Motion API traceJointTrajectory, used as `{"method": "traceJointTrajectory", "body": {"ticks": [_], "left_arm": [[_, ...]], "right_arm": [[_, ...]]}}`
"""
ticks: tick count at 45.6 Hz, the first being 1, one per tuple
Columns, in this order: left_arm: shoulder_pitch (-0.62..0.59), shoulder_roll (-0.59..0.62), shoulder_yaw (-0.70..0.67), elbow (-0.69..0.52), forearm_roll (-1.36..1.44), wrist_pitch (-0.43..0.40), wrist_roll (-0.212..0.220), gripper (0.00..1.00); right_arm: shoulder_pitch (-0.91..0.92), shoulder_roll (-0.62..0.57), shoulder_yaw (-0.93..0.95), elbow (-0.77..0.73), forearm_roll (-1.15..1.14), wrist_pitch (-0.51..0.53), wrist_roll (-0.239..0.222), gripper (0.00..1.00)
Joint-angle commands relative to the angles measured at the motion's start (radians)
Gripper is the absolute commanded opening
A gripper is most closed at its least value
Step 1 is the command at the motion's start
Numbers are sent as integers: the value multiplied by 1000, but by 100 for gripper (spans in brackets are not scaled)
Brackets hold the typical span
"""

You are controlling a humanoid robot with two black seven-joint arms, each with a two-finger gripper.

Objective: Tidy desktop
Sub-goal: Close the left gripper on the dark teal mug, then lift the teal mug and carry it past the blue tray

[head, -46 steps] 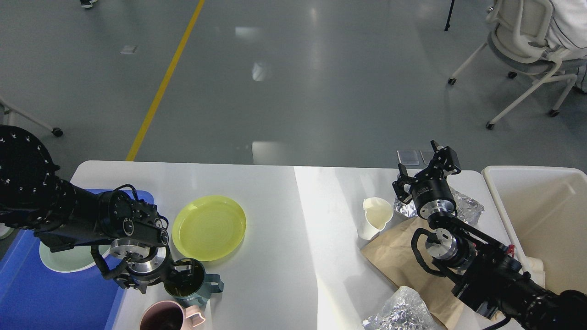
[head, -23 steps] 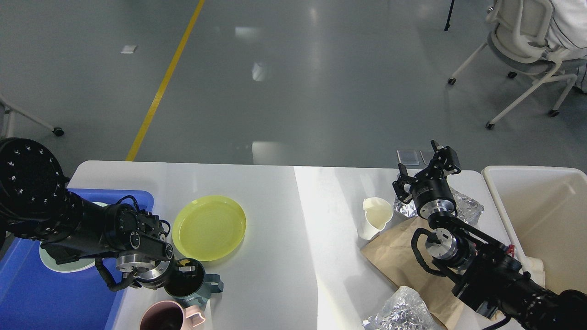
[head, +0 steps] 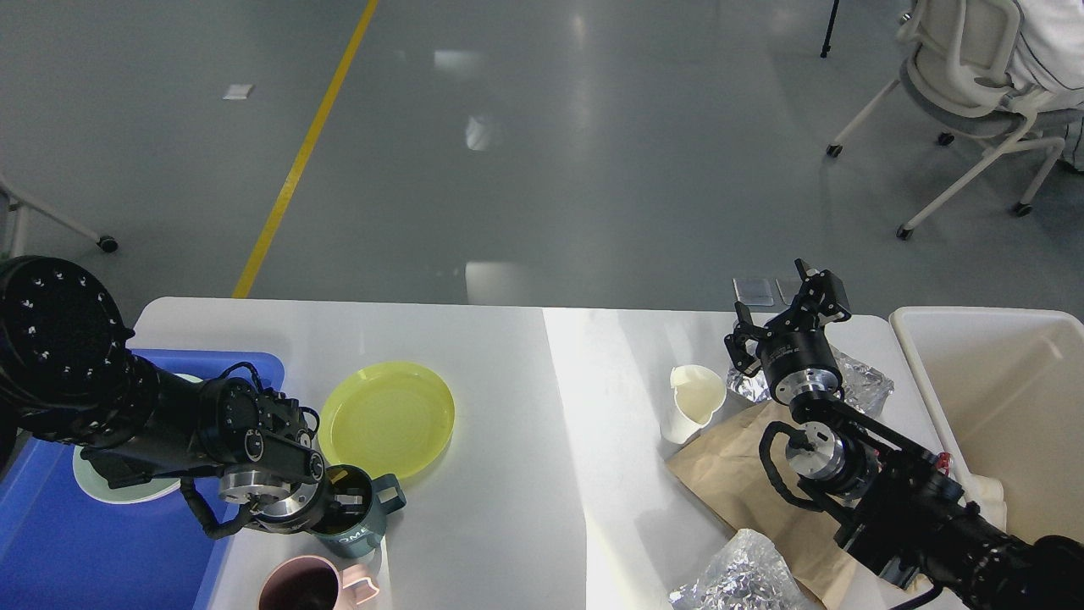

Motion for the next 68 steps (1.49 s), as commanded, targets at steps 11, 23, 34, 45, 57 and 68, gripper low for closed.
{"method": "traceJointTrajectory", "body": {"ticks": [11, 23, 34, 45, 57, 68], "left_arm": [[-67, 22, -17, -3, -1, -151, 0, 0], [-303, 152, -19, -3, -1, -490, 8, 0], [-740, 296, -2, -1, 1, -852, 11, 0], [-926, 384, -3, -1, 15, -852, 57, 0], [-773, 593, -10, 0, 180, -852, 109, 0], [-530, 891, -57, 8, 418, -820, 138, 0]], "right_arm": [[1, 0, 0, 0, 0, 0, 0, 100], [-1, 0, 0, 0, 0, 0, 0, 100], [-1, 0, 0, 0, 0, 0, 1, 100], [-1, 0, 0, 0, 0, 0, 1, 100], [1, 0, 0, 0, 0, 0, 1, 100], [-1, 0, 0, 0, 0, 0, 0, 100]]}}
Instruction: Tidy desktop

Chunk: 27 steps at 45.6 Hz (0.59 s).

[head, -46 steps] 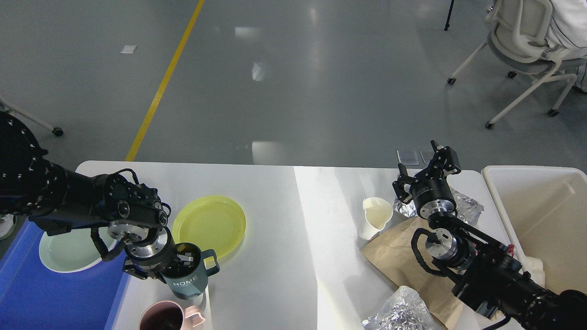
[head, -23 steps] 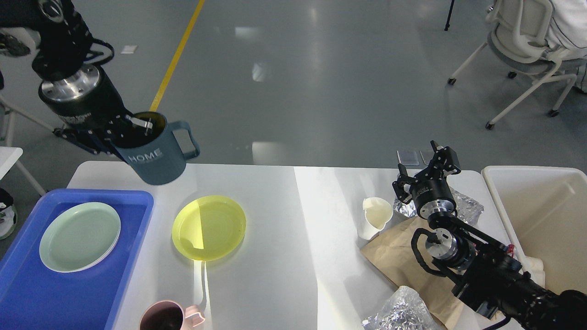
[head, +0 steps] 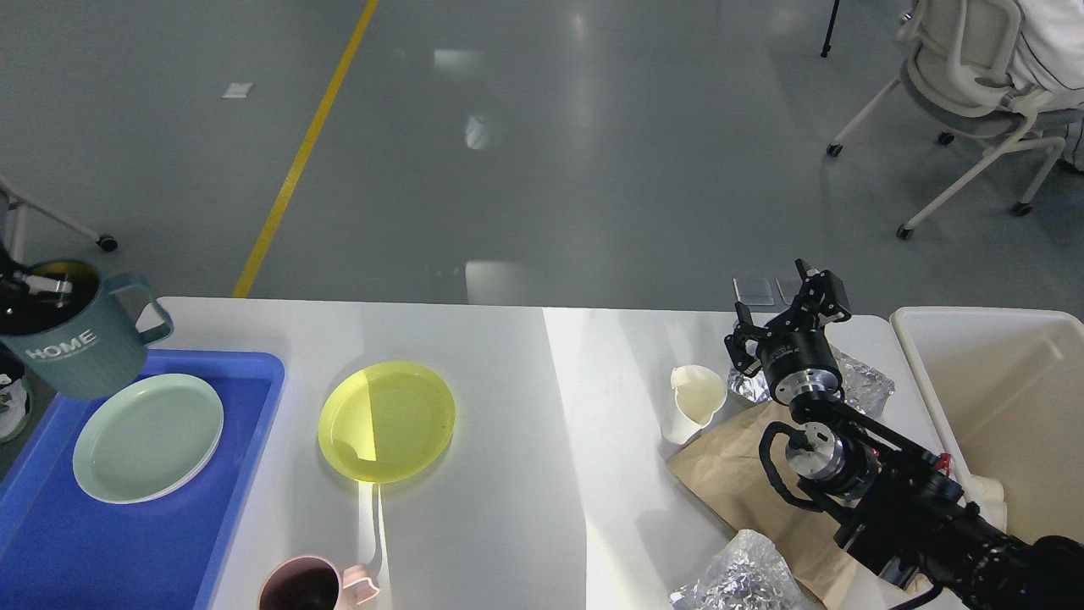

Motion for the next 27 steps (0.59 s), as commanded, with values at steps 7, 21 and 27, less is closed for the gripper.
{"method": "traceJointTrajectory", "body": {"ticks": [7, 21, 27], "left_arm": [[276, 144, -20, 3, 103, 227, 6, 0], [547, 133, -31, 47, 88, 590, -9, 1], [661, 116, -100, 61, 86, 656, -12, 1]], "right_arm": [[0, 0, 0, -1, 0, 0, 1, 100], [0, 0, 0, 0, 0, 0, 0, 100], [-2, 0, 0, -1, 0, 0, 0, 100]]}}
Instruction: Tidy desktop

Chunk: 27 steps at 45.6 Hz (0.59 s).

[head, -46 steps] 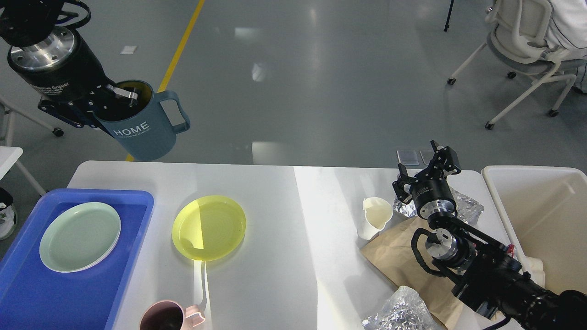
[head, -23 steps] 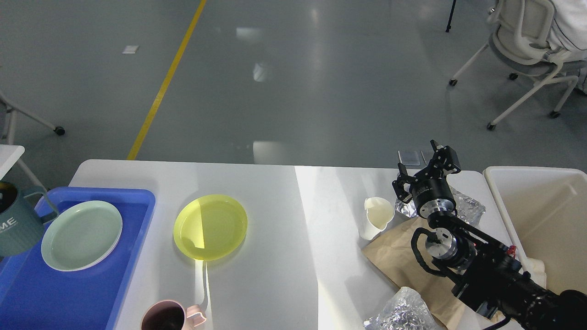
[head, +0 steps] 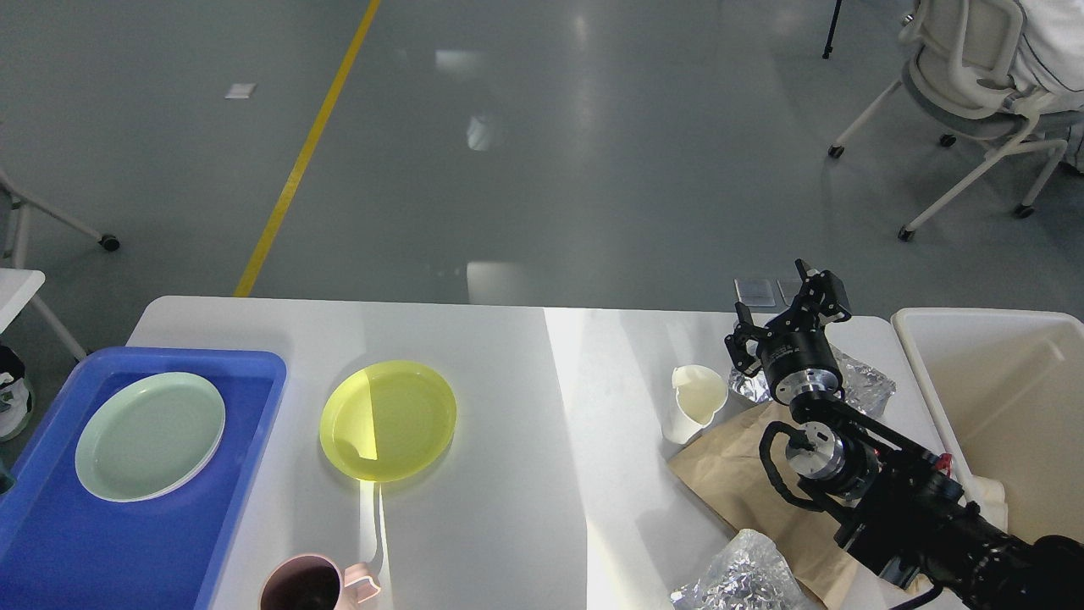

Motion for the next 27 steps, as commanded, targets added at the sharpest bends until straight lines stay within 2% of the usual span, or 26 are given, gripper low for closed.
{"method": "traceJointTrajectory", "body": {"ticks": [1, 11, 27], "left_arm": [[110, -17, -67, 17, -3, 67, -2, 1], [264, -75, -178, 95, -4, 144, -2, 2], [403, -147, -245, 198, -6, 151, -2, 3]], "right_arm": [[-1, 0, 0, 1, 0, 0, 0, 100], [0, 0, 0, 1, 0, 0, 1, 100], [0, 0, 0, -1, 0, 0, 1, 100]]}}
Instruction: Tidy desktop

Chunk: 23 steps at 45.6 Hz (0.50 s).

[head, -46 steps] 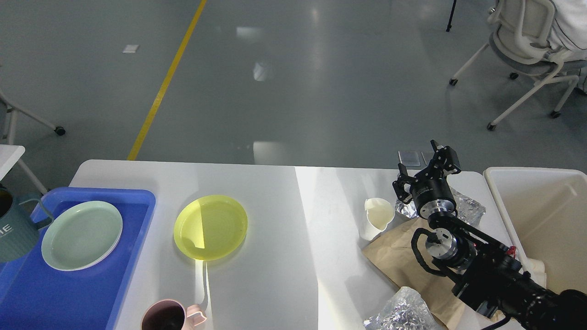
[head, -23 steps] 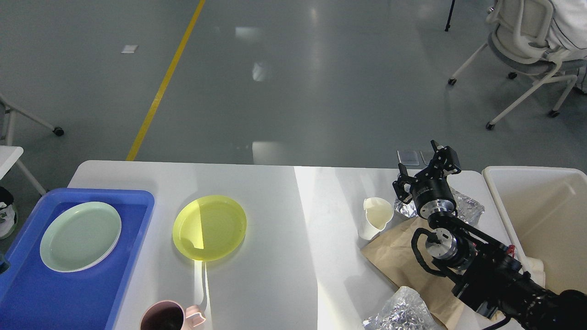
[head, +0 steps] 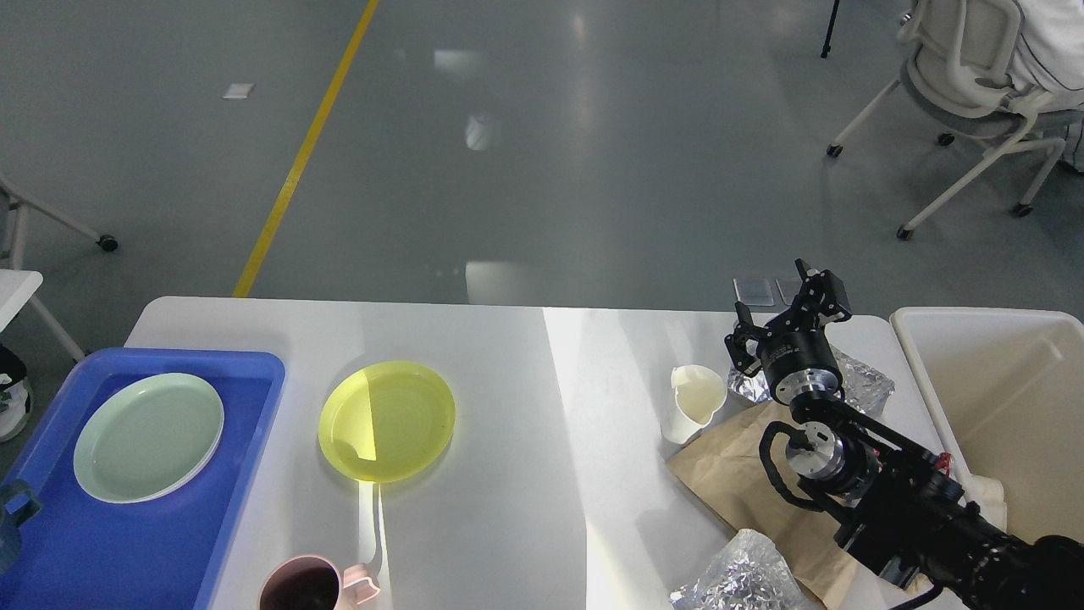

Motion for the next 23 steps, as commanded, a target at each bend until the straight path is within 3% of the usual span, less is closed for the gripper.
{"method": "traceJointTrajectory", "body": {"ticks": [1, 11, 23], "left_arm": [[44, -27, -16, 25, 0, 1, 0, 3], [68, -43, -16, 28, 0, 1, -2, 6], [80, -58, -18, 39, 0, 3, -2, 20]], "right_arm": [[0, 0, 0, 0, 0, 0, 0, 100], [0, 0, 0, 0, 0, 0, 0, 100], [0, 0, 0, -1, 0, 0, 0, 100]]}}
